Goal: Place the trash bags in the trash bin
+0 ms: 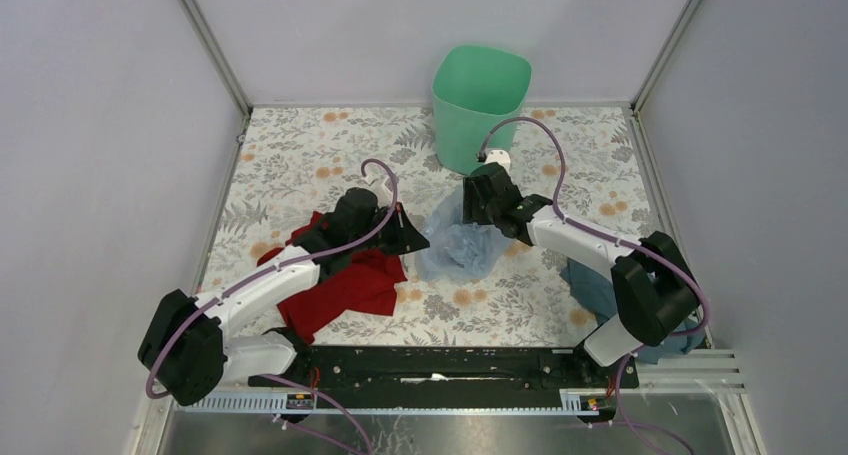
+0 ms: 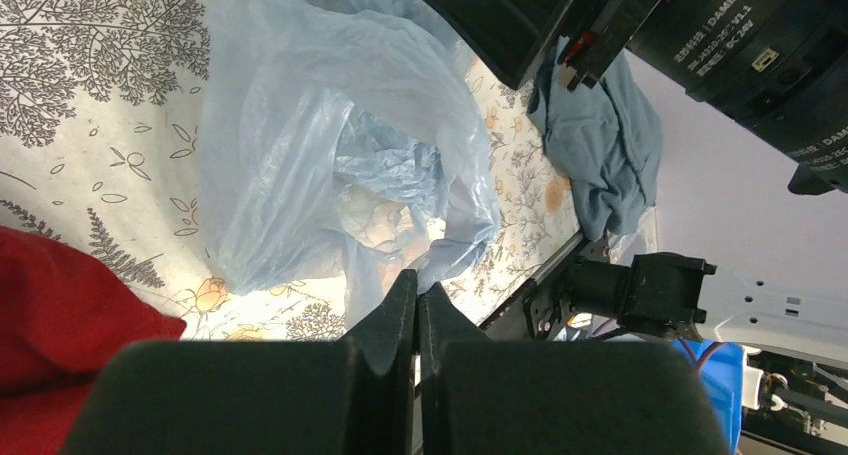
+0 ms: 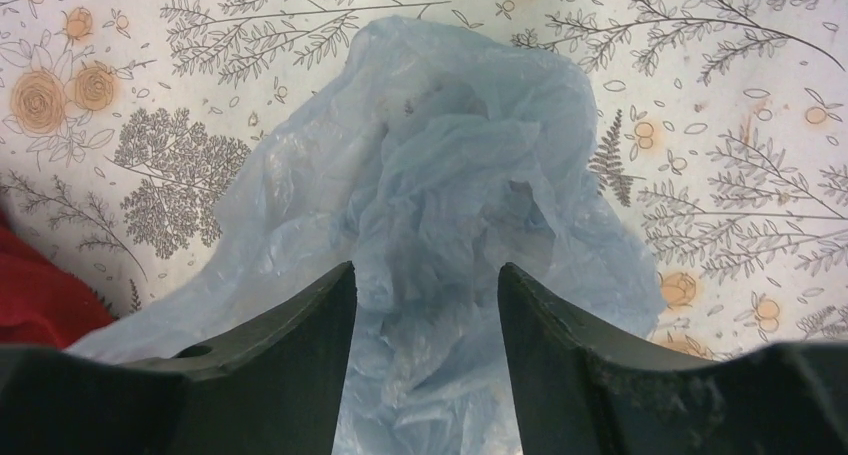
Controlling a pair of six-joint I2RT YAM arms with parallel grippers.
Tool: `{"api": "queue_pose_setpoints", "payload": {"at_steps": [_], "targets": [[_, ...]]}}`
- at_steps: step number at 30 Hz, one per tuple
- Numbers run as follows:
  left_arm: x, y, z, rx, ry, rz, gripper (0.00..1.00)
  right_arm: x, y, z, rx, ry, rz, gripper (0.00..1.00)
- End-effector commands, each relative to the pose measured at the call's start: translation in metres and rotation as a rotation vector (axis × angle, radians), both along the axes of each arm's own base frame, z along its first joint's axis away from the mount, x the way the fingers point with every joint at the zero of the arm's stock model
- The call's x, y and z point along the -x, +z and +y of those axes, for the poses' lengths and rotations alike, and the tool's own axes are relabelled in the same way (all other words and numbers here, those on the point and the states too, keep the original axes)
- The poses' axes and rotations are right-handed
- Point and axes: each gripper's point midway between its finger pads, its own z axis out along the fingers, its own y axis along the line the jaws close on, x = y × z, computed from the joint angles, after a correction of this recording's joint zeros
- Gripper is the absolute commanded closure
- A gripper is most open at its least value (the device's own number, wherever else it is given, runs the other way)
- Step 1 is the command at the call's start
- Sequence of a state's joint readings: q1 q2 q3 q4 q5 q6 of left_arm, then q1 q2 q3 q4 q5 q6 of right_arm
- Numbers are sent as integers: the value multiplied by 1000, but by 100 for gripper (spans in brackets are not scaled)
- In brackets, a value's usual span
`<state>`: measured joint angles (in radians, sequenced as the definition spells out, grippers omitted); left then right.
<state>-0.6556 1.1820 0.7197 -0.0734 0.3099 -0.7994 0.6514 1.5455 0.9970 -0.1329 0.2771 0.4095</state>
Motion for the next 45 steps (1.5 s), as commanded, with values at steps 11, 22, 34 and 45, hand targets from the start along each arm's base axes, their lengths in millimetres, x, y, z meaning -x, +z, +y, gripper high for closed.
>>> {"api": "queue_pose_setpoints", "payload": {"at_steps": [11, 22, 34, 45], "targets": [[-3, 10, -6, -49, -79, -41, 74, 6, 7, 9, -21, 77, 28, 79], [-11, 12, -14, -276, -83, -88, 1, 38, 28, 4, -100, 102, 64, 68], [-5, -3, -14, -510, -30, -50, 6, 43, 34, -13, -78, 81, -2, 63], [-8, 8, 6, -569, 75, -51, 35, 36, 26, 20, -141, 190, 33, 24]]}}
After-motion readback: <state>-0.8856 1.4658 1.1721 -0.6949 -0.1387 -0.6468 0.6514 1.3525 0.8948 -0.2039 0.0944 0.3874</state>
